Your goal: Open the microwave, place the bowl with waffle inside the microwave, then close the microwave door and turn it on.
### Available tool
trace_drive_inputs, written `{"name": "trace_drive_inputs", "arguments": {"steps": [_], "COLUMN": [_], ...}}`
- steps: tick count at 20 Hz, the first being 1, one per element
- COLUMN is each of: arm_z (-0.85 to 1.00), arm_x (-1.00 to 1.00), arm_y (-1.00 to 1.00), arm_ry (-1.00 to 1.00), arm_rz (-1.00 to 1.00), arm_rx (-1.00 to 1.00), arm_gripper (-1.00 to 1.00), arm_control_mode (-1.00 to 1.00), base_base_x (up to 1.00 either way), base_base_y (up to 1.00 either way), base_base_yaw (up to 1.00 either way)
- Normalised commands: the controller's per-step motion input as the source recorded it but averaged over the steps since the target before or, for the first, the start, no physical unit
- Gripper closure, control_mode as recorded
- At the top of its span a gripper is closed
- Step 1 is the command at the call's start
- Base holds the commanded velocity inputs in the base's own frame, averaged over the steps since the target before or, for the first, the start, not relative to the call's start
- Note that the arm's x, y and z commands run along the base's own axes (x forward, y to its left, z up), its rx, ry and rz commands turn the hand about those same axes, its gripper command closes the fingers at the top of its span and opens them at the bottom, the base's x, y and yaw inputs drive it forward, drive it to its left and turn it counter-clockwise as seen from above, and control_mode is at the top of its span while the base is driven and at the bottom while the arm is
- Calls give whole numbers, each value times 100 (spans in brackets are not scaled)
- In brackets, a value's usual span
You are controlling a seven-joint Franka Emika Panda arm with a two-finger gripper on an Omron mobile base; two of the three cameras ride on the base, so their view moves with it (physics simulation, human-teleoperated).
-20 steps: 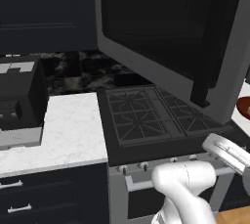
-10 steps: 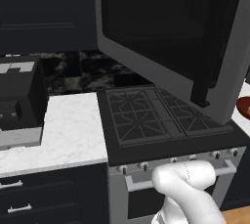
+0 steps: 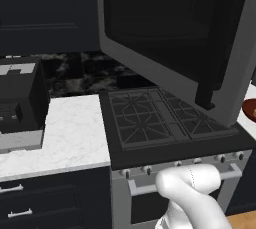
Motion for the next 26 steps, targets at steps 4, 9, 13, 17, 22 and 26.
{"name": "trace_drive_inputs", "arguments": {"steps": [4, 9, 13, 17, 22, 26], "arm_z": [-11, -1, 10, 11, 3, 0], "arm_x": [97, 65, 40, 36, 24, 30], "arm_y": [10, 3, 11, 15, 27, 60], "arm_ry": [-43, -20, 0, 0, -1, 0], "arm_rz": [19, 30, 50, 54, 41, 30], "arm_rx": [14, 9, 0, 0, 0, 0], "arm_gripper": [-100, -100, -100, -100, -100, -100], "arm_control_mode": [-100, -100, -100, -100, -100, -100], "base_base_x": [0, 0, 0, 0, 0, 0], "base_base_y": [0, 0, 0, 0, 0, 0], "base_base_yaw": [0, 0, 0, 0, 0, 0]}}
